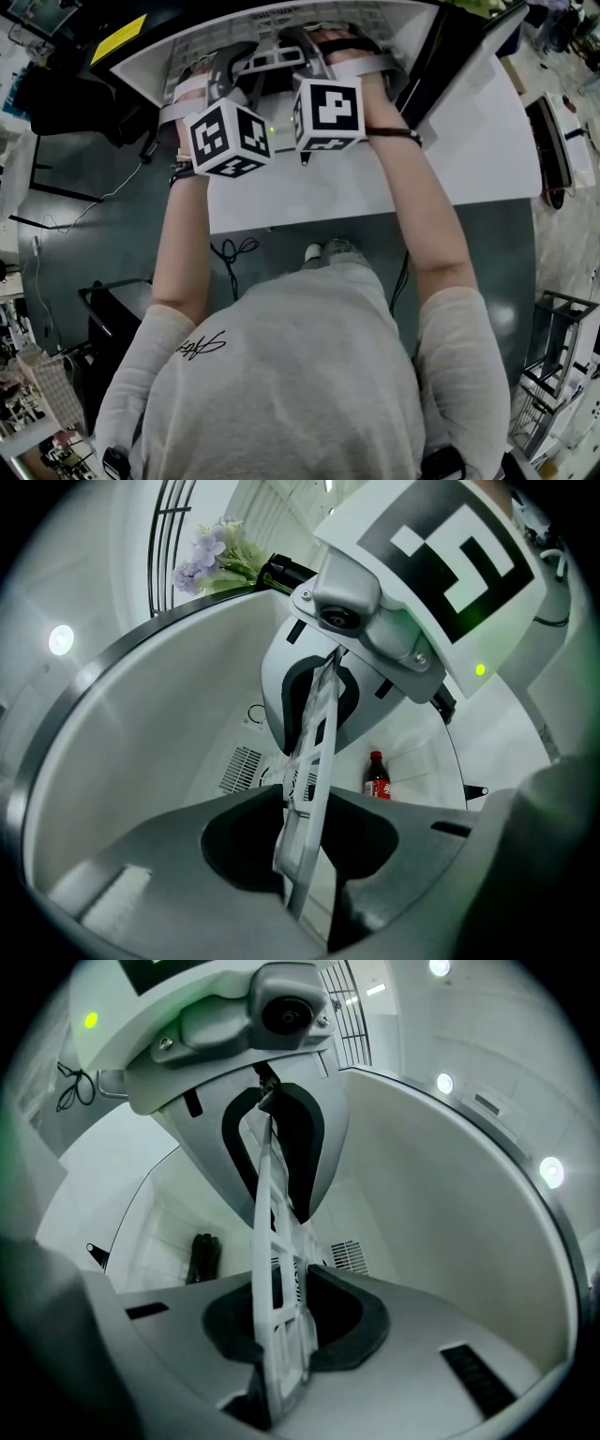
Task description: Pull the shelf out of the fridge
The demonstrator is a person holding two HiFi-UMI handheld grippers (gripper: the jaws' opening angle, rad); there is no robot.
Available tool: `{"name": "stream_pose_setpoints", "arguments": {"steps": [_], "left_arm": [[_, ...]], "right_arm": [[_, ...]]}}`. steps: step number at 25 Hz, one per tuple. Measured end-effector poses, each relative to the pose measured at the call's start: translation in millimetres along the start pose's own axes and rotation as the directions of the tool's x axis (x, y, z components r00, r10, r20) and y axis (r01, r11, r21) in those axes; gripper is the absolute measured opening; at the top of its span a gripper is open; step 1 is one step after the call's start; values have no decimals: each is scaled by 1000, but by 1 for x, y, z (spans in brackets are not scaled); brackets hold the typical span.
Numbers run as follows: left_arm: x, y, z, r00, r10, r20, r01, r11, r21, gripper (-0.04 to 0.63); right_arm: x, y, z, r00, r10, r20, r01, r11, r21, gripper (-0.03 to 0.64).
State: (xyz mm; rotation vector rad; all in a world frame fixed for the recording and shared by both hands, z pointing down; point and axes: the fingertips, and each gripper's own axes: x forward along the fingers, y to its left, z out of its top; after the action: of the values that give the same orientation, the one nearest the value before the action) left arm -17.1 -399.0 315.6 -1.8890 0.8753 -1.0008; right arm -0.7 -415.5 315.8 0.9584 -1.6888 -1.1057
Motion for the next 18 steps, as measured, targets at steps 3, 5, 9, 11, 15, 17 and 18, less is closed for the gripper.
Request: {"name": "stream_pose_setpoints", "arguments": {"steps": [3,5,9,11,15,17,18], "left_arm": [[1,2,0,1000,6,0,-6,1000,2,80],[1,1,1,1000,4,-4,-4,1000,-2,80],[-2,-1,2,1000,-12,-5,12,1000,-15,83],[-3,-2,2,1000,-26,-6,26,999,-26,89],[-3,-2,1,1000,-27,-8,27,999,-32,89],[-3,-2,1,1000,-25,-7,25,999,-33,91],[-3,-2,1,1000,-26,-6,25,999,-33,90]], "right_arm": [[2,-1,0,1000,-4,5,4,1000,-5,60],[1,0,-1,1000,4,5,-4,1000,0,60],[-3,1,0,1000,0,3,0,1000,-1,60],[-4,1,1,1000,-2,2,2,1000,-2,60],[-3,0,-1,1000,-9,-8,9,1000,-7,60],[-3,-1,-2,1000,-11,-13,11,1000,-8,60],[-3,-1,-2,1000,-10,-14,10,1000,-7,60]]}}
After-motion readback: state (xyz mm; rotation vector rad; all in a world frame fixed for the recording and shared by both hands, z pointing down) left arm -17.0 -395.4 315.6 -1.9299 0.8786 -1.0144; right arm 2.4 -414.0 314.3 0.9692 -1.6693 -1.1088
